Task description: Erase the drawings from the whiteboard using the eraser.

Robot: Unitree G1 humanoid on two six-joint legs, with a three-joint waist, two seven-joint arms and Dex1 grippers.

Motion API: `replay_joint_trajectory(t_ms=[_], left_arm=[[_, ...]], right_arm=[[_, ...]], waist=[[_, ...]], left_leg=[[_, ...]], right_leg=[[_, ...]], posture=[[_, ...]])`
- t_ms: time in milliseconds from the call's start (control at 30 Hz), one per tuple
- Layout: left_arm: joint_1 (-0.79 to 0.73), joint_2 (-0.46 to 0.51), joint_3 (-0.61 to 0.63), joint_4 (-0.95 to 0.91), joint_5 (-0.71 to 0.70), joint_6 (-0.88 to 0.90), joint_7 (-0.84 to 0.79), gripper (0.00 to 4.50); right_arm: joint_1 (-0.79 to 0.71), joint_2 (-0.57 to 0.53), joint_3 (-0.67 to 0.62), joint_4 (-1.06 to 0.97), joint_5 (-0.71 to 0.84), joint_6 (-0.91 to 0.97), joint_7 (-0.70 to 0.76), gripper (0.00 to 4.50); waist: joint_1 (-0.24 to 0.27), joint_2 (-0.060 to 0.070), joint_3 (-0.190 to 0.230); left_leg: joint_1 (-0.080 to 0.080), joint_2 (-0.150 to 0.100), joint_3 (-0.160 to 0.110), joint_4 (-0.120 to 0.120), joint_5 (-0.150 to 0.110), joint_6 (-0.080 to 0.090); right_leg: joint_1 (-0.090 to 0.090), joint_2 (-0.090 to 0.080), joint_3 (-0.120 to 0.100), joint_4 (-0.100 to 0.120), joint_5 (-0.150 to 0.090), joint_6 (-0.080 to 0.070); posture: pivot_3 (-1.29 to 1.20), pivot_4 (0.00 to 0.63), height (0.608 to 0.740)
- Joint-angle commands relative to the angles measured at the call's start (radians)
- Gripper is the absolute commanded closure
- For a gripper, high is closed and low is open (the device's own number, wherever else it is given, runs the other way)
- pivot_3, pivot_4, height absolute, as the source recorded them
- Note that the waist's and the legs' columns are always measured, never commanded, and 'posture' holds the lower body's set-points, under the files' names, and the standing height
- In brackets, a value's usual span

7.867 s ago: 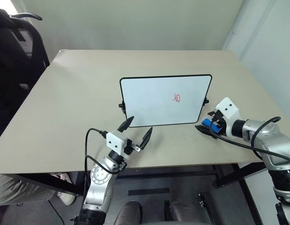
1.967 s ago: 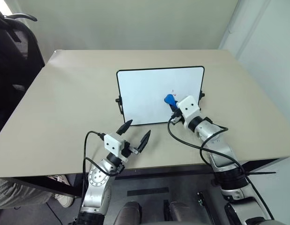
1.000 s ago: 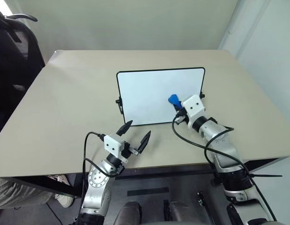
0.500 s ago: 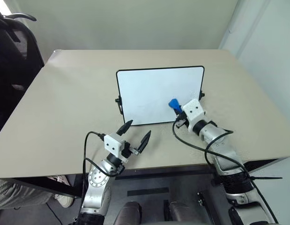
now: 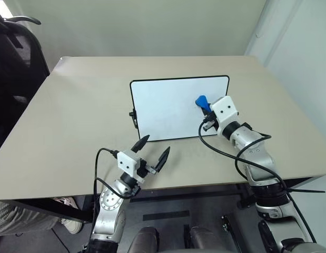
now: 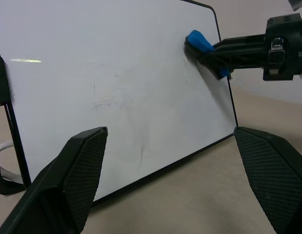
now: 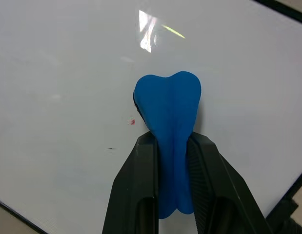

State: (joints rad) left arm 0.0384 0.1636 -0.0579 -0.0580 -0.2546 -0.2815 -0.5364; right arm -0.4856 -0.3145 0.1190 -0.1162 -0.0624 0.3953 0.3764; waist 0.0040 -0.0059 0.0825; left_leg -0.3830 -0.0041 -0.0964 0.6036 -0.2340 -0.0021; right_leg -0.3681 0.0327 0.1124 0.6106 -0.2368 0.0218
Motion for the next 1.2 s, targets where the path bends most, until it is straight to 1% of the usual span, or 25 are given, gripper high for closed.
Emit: replay_joint_trajectory(t_ms=[33, 100, 200, 467, 567, 933, 1200], left_arm=[[0.001, -0.002, -0.003, -0.035, -0.007, -0.006, 0.001, 0.0], [0.005, -0.002, -0.003, -0.039, -0.006, -0.006, 0.002, 0.0], [0.01, -0.002, -0.003, -0.046, -0.005, -0.006, 0.005, 0.0], [0.024, 0.0, -0.001, -0.058, -0.005, -0.004, 0.007, 0.0], [0.027, 0.0, -0.001, -0.06, -0.006, -0.004, 0.006, 0.0], [0.03, 0.001, -0.002, -0.07, -0.003, -0.002, 0.009, 0.0], [0.037, 0.003, -0.004, -0.086, -0.001, 0.003, 0.018, 0.0]], right_arm=[[0.014, 0.011, 0.052, -0.013, -0.002, -0.026, 0.031, 4.02], [0.035, 0.015, 0.075, -0.001, -0.003, -0.032, 0.042, 4.02], [0.043, 0.012, 0.076, 0.019, -0.005, -0.042, 0.043, 4.02], [-0.022, -0.011, -0.007, 0.042, 0.012, -0.056, 0.016, 4.02], [-0.034, -0.011, -0.018, 0.043, 0.011, -0.06, 0.014, 4.02], [0.024, 0.025, 0.043, 0.006, 0.001, -0.038, 0.031, 4.02], [-0.053, -0.026, -0.026, 0.042, 0.005, -0.054, 0.016, 4.02]], waist=[[0.0, 0.0, 0.0], [0.0, 0.0, 0.0], [0.0, 0.0, 0.0], [0.001, 0.0, 0.0], [0.0, 0.0, 0.0], [0.0, 0.0, 0.0], [0.0, 0.0, 0.0]], left_leg=[[0.0, 0.0, 0.0, 0.0, 0.0, 0.0], [0.0, 0.0, 0.0, 0.0, 0.0, 0.0], [0.0, 0.0, 0.0, 0.0, 0.0, 0.0], [0.0, 0.0, 0.0, 0.0, -0.001, -0.001], [0.0, 0.0, 0.0, 0.0, -0.001, -0.002], [0.0, 0.0, 0.0, 0.0, 0.0, 0.0], [0.0, 0.0, 0.0, 0.0, -0.001, -0.001]], right_leg=[[0.0, 0.0, 0.0, 0.0, 0.0, 0.0], [0.0, 0.0, 0.0, 0.0, -0.001, 0.001], [0.0, 0.0, 0.0, -0.001, -0.001, 0.002], [-0.001, 0.0, 0.0, 0.0, -0.001, 0.001], [-0.001, 0.0, 0.0, 0.0, 0.0, 0.0], [0.0, 0.0, 0.0, -0.001, -0.001, 0.0], [-0.001, 0.0, 0.0, 0.0, 0.0, 0.0]], posture=[[0.0, 0.15, 0.74], [0.0, 0.15, 0.74], [0.0, 0.15, 0.74], [0.0, 0.15, 0.74], [0.0, 0.15, 0.74], [0.0, 0.15, 0.74], [0.0, 0.15, 0.74]])
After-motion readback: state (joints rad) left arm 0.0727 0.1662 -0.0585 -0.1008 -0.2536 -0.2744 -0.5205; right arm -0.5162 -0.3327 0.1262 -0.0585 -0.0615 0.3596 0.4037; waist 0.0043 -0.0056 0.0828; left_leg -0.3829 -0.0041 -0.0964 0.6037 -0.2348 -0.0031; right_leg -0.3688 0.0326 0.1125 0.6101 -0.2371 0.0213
